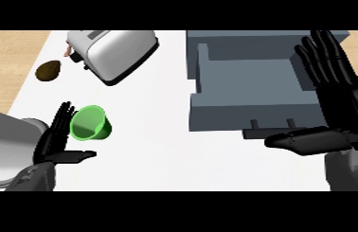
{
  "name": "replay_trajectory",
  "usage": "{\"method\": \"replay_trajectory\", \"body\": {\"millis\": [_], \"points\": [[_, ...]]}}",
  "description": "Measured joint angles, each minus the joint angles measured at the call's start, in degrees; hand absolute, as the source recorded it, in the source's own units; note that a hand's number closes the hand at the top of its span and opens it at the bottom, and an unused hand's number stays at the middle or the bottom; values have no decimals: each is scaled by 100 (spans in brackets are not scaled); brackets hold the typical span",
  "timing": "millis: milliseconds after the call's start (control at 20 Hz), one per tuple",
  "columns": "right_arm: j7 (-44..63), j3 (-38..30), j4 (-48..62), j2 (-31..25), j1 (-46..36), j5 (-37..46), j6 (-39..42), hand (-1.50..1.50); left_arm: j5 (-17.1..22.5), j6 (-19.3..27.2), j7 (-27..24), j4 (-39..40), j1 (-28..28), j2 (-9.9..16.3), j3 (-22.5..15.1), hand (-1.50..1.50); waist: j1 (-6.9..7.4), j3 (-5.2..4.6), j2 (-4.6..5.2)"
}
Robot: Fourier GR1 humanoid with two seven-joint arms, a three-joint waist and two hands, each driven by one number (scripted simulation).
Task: Pick up the cup, place it into the drawer and close the drawer
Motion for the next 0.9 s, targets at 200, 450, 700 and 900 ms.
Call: {"method": "replay_trajectory", "body": {"millis": [200, 450, 700, 900], "points": [[-44, -93, 127, -64, -61, -84, 78, -150, -72, 46, -175, 207, -20, -8, -12, -150, -10, -1, 10], [6, -144, 130, -112, -119, -177, 134, -150, -107, 134, -292, 319, -169, -81, 6, -150, -51, -8, 23], [39, -102, 104, -102, -176, -153, 123, -150, -149, 174, -382, 389, -296, -180, 0, -150, -75, -11, 34], [-42, -109, 264, -109, -194, -68, 114, -150, -157, 38, -322, 428, -442, -208, -11, -150, -68, -10, 39]]}}
